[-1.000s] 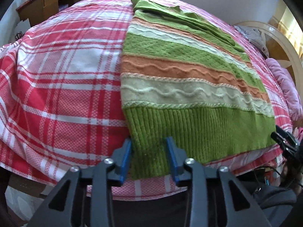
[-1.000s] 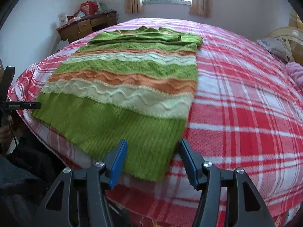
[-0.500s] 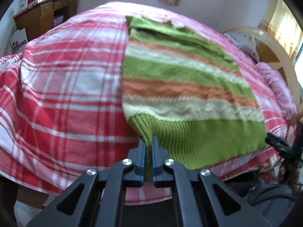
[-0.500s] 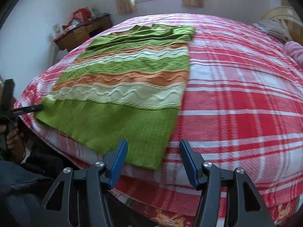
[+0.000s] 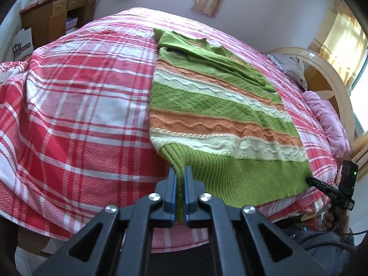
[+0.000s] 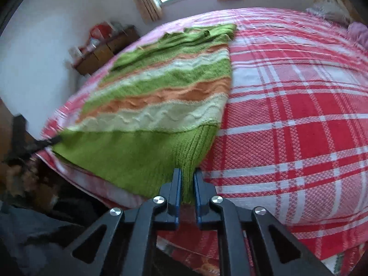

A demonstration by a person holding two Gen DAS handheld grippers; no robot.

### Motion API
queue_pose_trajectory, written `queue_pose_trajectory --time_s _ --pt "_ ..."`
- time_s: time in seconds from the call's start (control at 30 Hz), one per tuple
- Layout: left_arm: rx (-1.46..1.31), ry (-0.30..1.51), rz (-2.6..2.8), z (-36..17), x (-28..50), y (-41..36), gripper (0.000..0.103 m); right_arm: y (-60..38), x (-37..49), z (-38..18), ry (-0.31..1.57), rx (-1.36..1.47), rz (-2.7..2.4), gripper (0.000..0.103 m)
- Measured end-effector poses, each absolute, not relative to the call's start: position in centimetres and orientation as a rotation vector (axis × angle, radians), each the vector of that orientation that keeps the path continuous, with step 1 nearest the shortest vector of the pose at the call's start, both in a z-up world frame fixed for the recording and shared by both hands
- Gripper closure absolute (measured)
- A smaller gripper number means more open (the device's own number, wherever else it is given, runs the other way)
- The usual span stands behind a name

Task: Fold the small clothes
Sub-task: 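Lift the hem with both tools and fold it up toward the collar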

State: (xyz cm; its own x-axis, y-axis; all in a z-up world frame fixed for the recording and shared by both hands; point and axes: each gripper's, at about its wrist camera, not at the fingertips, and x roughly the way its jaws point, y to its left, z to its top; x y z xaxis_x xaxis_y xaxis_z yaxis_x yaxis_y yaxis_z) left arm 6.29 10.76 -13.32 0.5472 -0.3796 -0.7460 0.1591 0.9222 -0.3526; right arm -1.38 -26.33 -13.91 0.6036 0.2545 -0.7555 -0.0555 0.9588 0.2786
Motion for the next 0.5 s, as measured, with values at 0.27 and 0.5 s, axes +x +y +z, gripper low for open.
queue_pose_trajectory --time_s 0.27,0.5 --pt "-0.295 0.849 -0.357 -11.1 6.1 11.0 0.098 -27.5 -2.4 -10.0 0.747 0.379 0.282 0.095" --pt "-0.318 0.840 -0.371 -10.5 7.4 10.9 0.098 -28.9 -1.7 -10.3 0.752 0.494 0.295 0.097"
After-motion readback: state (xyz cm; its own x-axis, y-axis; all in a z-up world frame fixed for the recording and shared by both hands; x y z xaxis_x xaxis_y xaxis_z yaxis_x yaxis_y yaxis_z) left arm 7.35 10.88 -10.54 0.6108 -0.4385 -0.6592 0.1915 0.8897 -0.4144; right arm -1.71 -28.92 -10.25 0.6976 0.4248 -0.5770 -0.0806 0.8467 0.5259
